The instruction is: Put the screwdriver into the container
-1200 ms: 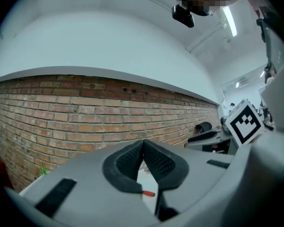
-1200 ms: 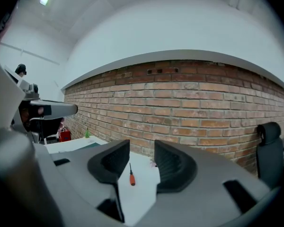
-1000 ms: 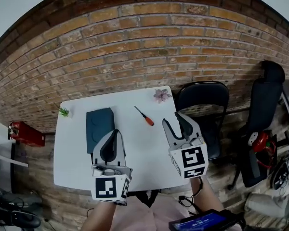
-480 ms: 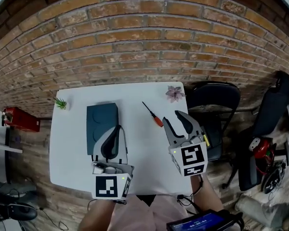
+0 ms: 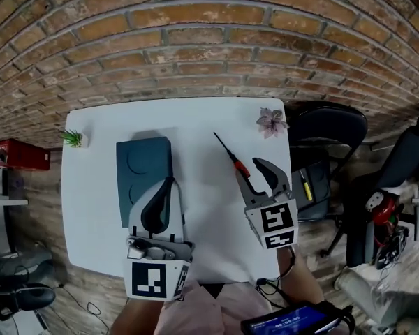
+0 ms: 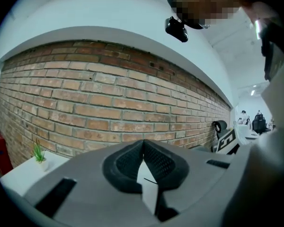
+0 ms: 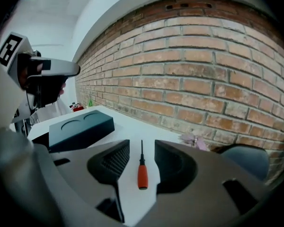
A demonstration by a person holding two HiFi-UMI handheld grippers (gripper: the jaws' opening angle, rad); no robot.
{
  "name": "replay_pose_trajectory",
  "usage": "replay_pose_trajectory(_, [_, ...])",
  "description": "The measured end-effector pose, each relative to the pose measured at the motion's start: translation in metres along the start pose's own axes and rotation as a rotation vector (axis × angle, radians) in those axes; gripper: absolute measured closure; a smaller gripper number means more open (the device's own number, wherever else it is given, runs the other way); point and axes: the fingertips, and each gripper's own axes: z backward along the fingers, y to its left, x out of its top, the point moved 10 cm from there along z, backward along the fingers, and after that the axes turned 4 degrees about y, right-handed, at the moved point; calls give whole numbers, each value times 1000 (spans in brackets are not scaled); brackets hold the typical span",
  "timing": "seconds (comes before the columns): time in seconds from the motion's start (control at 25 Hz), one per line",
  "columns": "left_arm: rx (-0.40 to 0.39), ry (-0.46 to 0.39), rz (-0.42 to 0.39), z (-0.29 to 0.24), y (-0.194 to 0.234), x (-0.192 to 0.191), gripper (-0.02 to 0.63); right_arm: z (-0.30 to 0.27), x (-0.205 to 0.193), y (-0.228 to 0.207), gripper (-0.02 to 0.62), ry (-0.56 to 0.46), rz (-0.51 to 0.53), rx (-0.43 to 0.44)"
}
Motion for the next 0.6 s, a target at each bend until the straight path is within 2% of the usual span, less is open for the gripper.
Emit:
replay_pose_trajectory(0.32, [-17, 60, 49, -15, 5, -26, 594, -39, -46, -4, 425, 138, -7, 28])
replay_pose_trajectory(0.44, [-10, 80, 100, -19, 4, -30, 594, -49, -57, -4, 426, 170, -11, 38])
replay_pose_trajectory(0.6, [-2, 91, 105, -22, 9, -33, 594, -58, -65, -4, 427, 196, -14, 45])
